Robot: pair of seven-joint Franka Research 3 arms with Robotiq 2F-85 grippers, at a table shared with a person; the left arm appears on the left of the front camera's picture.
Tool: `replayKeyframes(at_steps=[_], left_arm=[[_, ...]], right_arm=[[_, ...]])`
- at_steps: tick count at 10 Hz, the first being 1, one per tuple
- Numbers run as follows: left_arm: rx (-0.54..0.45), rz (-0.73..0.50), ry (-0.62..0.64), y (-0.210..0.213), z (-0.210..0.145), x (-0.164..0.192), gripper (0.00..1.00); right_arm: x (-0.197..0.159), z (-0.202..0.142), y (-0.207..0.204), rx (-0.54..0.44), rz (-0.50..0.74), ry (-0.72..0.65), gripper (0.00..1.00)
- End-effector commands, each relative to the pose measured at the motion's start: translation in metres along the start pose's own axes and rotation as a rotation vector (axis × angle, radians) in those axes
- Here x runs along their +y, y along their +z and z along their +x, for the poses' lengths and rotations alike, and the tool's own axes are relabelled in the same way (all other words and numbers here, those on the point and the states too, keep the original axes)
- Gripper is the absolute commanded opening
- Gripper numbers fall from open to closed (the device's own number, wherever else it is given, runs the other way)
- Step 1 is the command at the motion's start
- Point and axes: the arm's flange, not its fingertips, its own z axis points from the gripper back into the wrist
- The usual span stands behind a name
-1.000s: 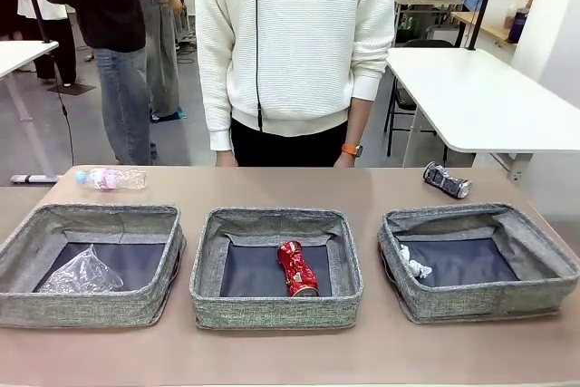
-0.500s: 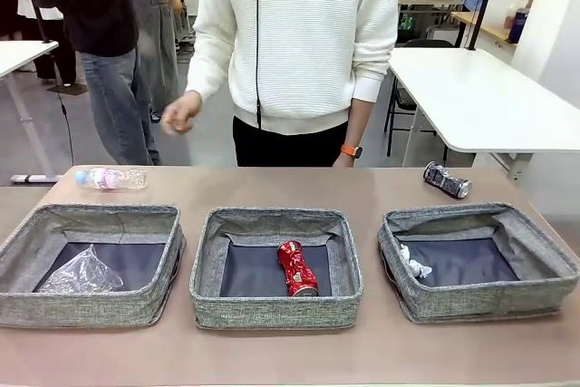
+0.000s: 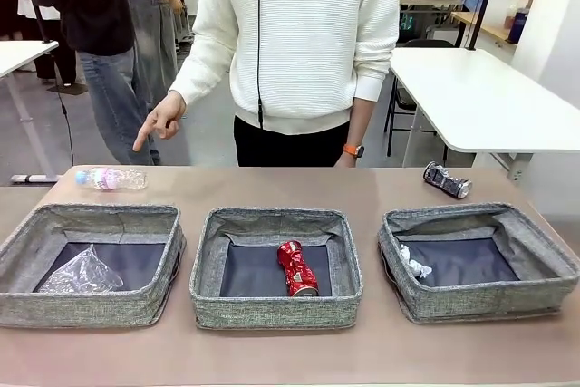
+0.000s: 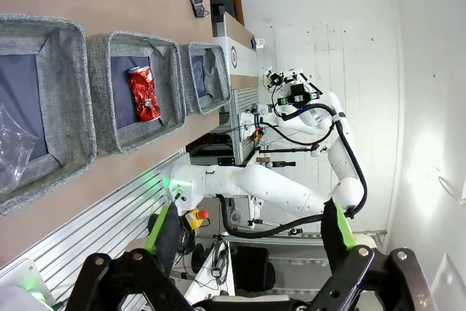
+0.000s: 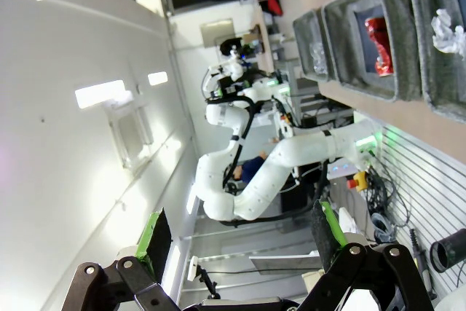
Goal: Sort the waste into the appropriate baskets.
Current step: Pick up the waste item pointed out by the person.
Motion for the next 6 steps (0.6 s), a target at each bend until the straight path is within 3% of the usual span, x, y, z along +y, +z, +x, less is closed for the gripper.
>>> replayKeyframes(at_steps=[1,2,3,5,6], left_arm=[[-0.002,-0.014,0.006,0.0,-0.001,-0.003,1.0],[0.0,0.0,0.0,0.0,0.0,0.0,1.0],[0.123,0.178,-0.086,-0.005,0.022,-0.003,1.0],[0.419,0.594,-0.564,-0.02,0.088,-0.001,1.0],[0.517,0.761,-0.755,-0.031,0.114,0.002,1.0]], right_arm=[[0.006,-0.001,0.001,0.001,0.011,-0.008,1.0],[0.006,-0.001,0.001,0.001,0.011,-0.008,1.0],[0.006,-0.001,0.001,0.001,0.011,-0.008,1.0],[0.006,-0.001,0.001,0.001,0.011,-0.008,1.0],[0.006,-0.001,0.001,0.001,0.011,-0.008,1.0]])
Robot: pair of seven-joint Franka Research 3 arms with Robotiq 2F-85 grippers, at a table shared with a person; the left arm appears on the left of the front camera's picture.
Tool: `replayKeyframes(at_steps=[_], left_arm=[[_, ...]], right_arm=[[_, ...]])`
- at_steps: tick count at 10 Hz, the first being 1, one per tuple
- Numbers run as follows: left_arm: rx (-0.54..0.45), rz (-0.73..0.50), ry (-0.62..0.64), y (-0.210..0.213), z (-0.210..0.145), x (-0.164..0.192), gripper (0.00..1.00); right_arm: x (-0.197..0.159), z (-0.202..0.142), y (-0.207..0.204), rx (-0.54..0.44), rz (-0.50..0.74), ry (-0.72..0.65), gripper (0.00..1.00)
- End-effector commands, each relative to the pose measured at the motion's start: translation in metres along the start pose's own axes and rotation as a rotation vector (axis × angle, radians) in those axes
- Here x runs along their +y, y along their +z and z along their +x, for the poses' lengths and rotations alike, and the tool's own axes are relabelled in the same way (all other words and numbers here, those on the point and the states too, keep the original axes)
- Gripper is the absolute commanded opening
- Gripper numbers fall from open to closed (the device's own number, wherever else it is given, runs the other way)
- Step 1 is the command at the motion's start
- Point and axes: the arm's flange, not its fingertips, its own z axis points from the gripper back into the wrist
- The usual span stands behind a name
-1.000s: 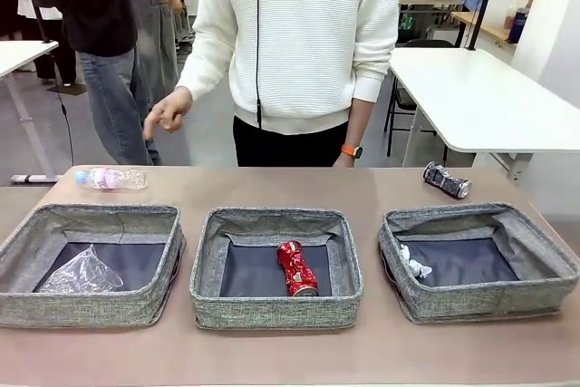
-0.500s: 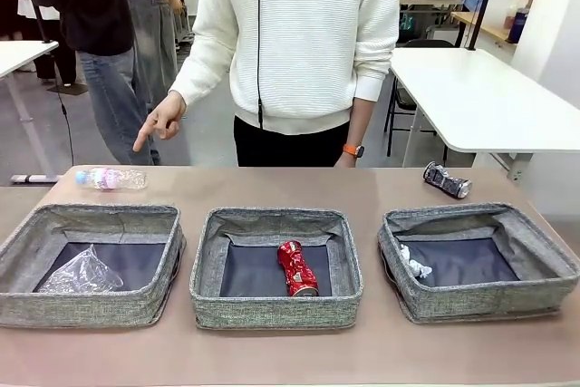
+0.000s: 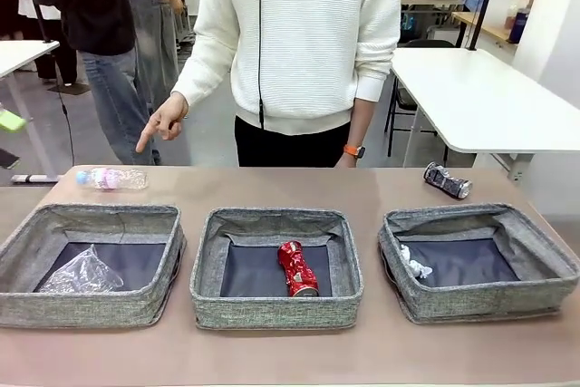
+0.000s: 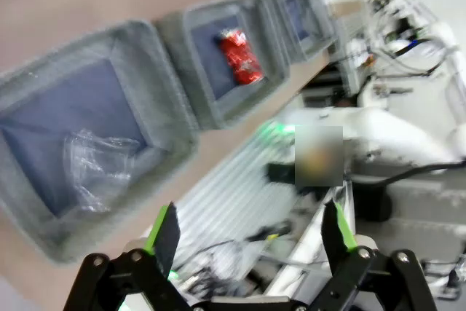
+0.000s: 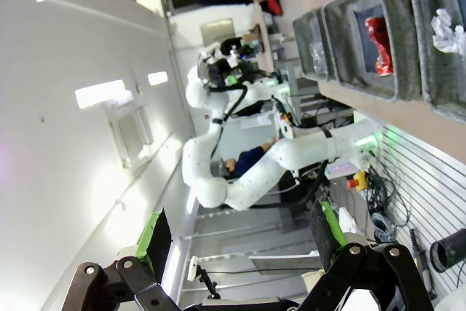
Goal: Sort the waste into the appropriate baskets.
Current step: Pick up the waste item pointed out by the person.
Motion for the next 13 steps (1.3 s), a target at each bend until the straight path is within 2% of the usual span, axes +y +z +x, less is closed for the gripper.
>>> replayKeyframes(at_steps=[1,2,3,4,5,6,7,8,9,10,13], left_arm=[[0.184,0.541,-0.528,0.008,0.038,0.027,1.0],[0.23,0.707,-0.614,-0.004,0.054,0.024,1.0],[0.316,0.84,-0.685,-0.025,0.065,0.023,1.0],[0.381,1.084,-0.768,-0.047,0.076,0.028,1.0],[0.431,1.251,-0.852,-0.063,0.083,0.033,1.0],[0.447,1.305,-0.957,-0.078,0.086,0.038,1.0],[0.407,1.285,-1.131,-0.093,0.092,0.039,1.0],[0.354,1.196,-1.2,-0.094,0.096,0.036,1.0],[0.23,1.156,-1.06,-0.082,0.109,0.031,1.0],[0.571,0.916,-0.817,-0.098,0.109,0.026,1.0],[0.571,0.916,-0.817,-0.098,0.109,0.026,1.0]], right_arm=[[0.006,-0.001,0.001,0.0,0.011,-0.007,1.0],[0.006,-0.001,0.001,0.0,0.011,-0.007,1.0],[0.006,-0.001,0.001,0.0,0.011,-0.007,1.0],[0.006,-0.001,0.001,0.0,0.011,-0.007,1.0],[0.006,-0.001,0.001,0.0,0.011,-0.007,1.0],[0.006,-0.001,0.001,0.0,0.011,-0.007,1.0],[0.006,-0.001,0.001,0.0,0.011,-0.007,1.0],[0.006,-0.001,0.001,0.0,0.011,-0.007,1.0],[0.006,-0.001,0.001,0.0,0.011,-0.007,1.0],[0.006,-0.001,0.001,0.0,0.011,-0.007,1.0],[0.006,-0.001,0.001,0.0,0.011,-0.007,1.0]])
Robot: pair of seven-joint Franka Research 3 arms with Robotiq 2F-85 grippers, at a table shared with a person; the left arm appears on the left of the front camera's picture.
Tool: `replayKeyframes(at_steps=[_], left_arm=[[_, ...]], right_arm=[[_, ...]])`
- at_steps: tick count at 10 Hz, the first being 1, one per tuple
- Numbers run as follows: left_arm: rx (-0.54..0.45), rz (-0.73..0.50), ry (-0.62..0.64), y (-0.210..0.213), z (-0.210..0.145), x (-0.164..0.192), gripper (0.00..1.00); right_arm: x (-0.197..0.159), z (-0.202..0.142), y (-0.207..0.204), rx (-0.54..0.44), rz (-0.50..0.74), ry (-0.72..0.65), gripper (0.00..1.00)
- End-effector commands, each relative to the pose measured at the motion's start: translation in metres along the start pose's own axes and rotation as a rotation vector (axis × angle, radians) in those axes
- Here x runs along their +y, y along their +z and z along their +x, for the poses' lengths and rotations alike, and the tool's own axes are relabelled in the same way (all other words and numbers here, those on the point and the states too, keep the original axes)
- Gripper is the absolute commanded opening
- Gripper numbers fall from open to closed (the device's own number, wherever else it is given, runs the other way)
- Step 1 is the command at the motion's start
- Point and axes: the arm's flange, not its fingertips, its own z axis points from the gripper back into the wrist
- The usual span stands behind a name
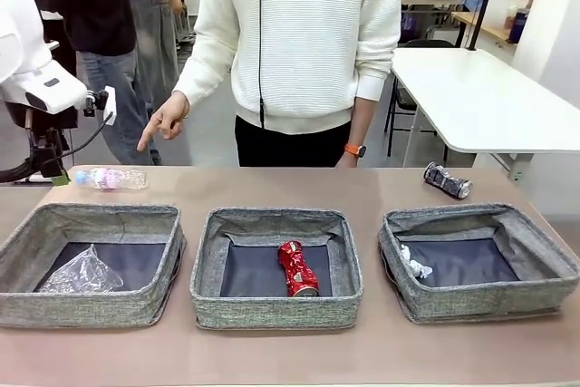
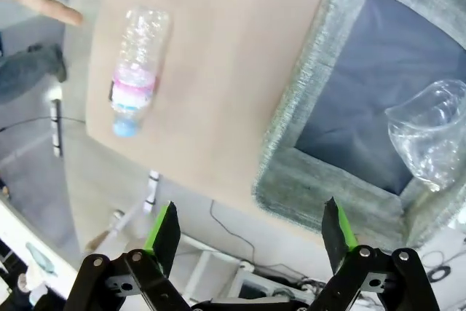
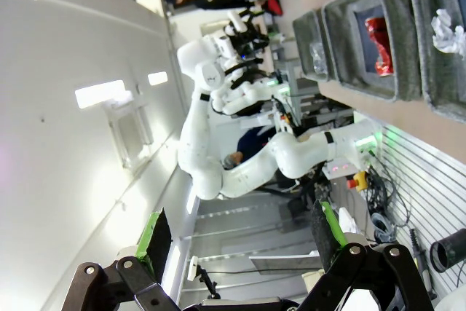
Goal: Sort the waste into the appropriate baskets.
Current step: Pick up the waste item pointed out by the person.
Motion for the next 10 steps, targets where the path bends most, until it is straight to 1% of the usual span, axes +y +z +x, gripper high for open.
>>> replayKeyframes(at_steps=[1,2,4,5,6,7,8,9,10], left_arm=[[-0.015,0.035,-0.006,0.002,0.002,0.002,1.0],[-0.145,-0.097,-0.217,-0.007,-0.014,0.029,1.0],[-0.259,-0.197,-0.142,-0.033,-0.029,0.099,1.0],[-0.371,-0.247,-0.141,-0.044,-0.039,0.126,1.0],[-0.389,-0.245,-0.116,-0.057,-0.052,0.142,1.0],[-0.461,-0.239,-0.158,-0.074,-0.059,0.149,1.0],[-0.474,-0.229,-0.162,-0.089,-0.059,0.153,1.0],[-0.456,-0.189,-0.195,-0.108,-0.054,0.154,1.0],[-0.383,-0.159,-0.198,-0.123,-0.046,0.152,1.0]], right_arm=[[0.006,-0.001,0.001,0.0,0.011,-0.007,1.0],[0.006,-0.001,0.001,0.0,0.011,-0.007,1.0],[0.006,-0.001,0.001,0.0,0.011,-0.007,1.0],[0.006,-0.001,0.001,0.0,0.011,-0.007,1.0],[0.006,-0.001,0.001,0.0,0.011,-0.007,1.0],[0.006,-0.001,0.001,0.0,0.011,-0.007,1.0],[0.006,-0.001,0.001,0.0,0.011,-0.007,1.0],[0.006,-0.001,0.001,0.0,0.011,-0.007,1.0],[0.006,-0.001,0.001,0.0,0.011,-0.007,1.0]])
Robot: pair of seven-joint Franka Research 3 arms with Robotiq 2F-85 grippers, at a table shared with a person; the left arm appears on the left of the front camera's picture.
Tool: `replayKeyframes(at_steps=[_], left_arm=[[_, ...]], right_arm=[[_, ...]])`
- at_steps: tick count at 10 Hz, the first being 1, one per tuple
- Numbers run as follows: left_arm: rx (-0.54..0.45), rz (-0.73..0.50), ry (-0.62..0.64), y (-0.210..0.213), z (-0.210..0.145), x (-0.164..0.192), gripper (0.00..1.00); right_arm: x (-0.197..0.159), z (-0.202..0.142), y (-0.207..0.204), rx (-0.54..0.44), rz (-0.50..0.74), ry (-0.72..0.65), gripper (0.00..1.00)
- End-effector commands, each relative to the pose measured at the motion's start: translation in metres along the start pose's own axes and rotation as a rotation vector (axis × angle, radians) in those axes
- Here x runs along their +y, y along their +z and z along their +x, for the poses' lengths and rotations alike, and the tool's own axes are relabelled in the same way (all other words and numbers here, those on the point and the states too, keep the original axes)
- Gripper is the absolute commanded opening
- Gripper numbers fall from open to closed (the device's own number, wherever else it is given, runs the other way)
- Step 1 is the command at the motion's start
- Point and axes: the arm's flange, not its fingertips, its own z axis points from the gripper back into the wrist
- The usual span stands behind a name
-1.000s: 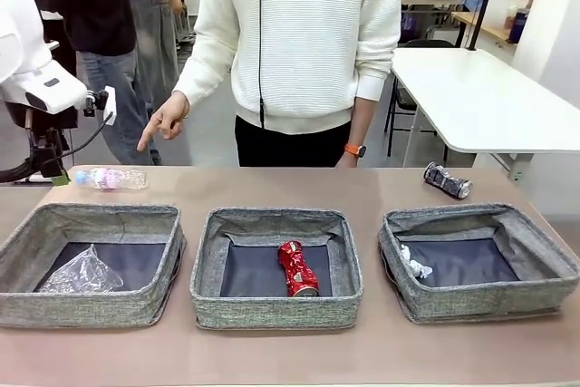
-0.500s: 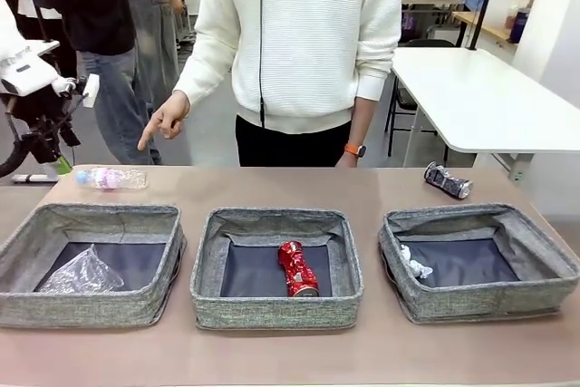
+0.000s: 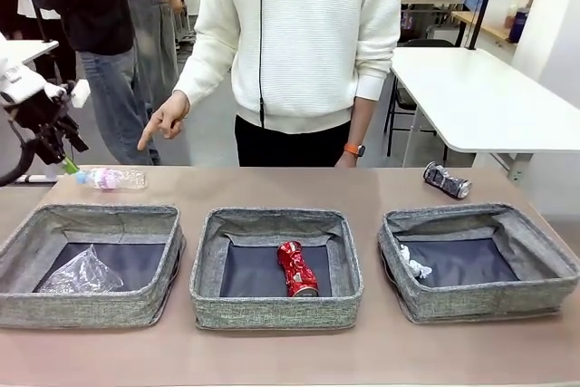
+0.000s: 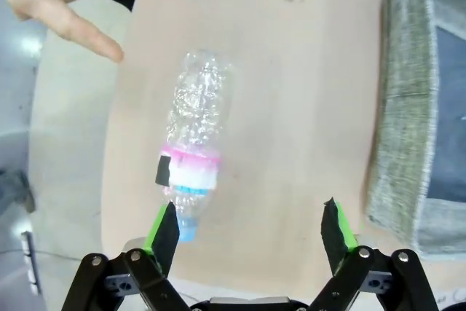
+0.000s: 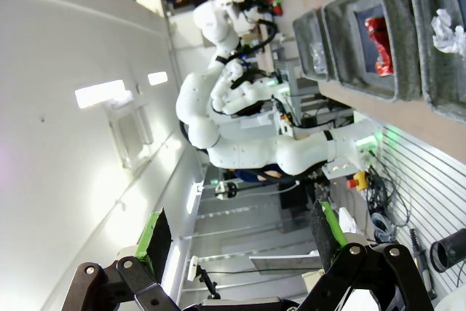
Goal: Sort the waste into the appropriate baskets.
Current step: Pick up the waste item pointed out by the person.
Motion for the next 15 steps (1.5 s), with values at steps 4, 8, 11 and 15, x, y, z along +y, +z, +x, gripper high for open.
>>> replayKeyframes(at_steps=[4,8,11,15], left_arm=[[0.065,0.018,-0.033,-0.06,0.027,0.02,1.0],[0.121,-0.067,-0.028,-0.089,0.036,0.032,1.0],[0.144,-0.062,-0.006,-0.089,0.038,0.037,1.0],[0.151,-0.076,0.01,-0.095,0.042,0.04,1.0]], right_arm=[[0.006,-0.001,0.001,0.0,0.011,-0.007,1.0],[0.006,-0.001,0.001,0.0,0.011,-0.007,1.0],[0.006,-0.001,0.001,0.0,0.011,-0.007,1.0],[0.006,-0.001,0.001,0.0,0.011,-0.007,1.0]])
